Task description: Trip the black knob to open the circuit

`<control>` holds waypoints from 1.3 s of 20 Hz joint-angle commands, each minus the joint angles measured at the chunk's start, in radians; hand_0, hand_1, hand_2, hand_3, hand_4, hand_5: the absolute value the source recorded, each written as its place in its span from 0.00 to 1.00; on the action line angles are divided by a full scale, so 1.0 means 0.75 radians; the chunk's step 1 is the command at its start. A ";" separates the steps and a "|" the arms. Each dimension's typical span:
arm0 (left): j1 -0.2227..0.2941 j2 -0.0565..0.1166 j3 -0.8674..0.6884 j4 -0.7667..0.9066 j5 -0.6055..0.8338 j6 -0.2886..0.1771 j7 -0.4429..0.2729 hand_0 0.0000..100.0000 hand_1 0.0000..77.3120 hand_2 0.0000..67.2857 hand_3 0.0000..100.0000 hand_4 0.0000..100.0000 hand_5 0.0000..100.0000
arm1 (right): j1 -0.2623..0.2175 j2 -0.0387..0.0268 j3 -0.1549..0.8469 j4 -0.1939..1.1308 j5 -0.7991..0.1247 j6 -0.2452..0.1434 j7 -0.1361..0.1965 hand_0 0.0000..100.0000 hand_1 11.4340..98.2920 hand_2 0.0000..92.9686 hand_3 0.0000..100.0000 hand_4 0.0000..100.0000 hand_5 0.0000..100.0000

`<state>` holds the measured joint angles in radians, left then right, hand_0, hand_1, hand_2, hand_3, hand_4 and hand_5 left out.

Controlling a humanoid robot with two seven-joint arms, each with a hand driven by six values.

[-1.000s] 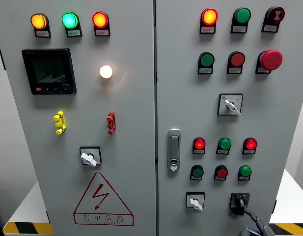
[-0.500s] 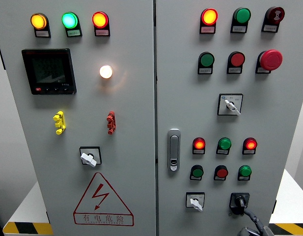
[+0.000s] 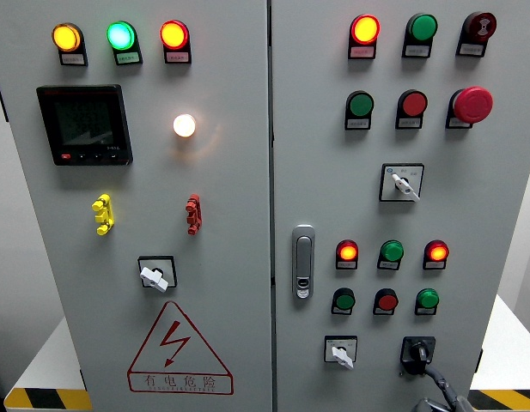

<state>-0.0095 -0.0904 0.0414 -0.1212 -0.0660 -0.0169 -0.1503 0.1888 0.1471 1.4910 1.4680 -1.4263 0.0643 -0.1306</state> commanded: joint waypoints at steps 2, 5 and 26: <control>0.000 0.000 0.000 0.000 0.000 0.000 0.000 0.00 0.04 0.19 0.21 0.07 0.02 | 0.000 0.0002 -0.004 0.006 0.026 0.000 -0.014 1.00 0.88 0.00 0.84 0.89 1.00; -0.002 0.000 0.000 0.000 0.000 0.000 0.000 0.00 0.04 0.19 0.21 0.07 0.02 | 0.002 0.0002 -0.004 0.014 0.067 0.000 -0.030 1.00 0.87 0.00 0.84 0.89 1.00; -0.002 0.000 0.000 0.000 0.000 0.000 0.000 0.00 0.04 0.19 0.21 0.07 0.02 | 0.004 0.0002 -0.035 0.035 0.081 0.002 -0.055 1.00 0.87 0.00 0.84 0.89 1.00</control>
<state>-0.0106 -0.0905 0.0414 -0.1212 -0.0660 -0.0169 -0.1503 0.1917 0.1472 1.4661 1.4940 -1.3654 0.0656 -0.1703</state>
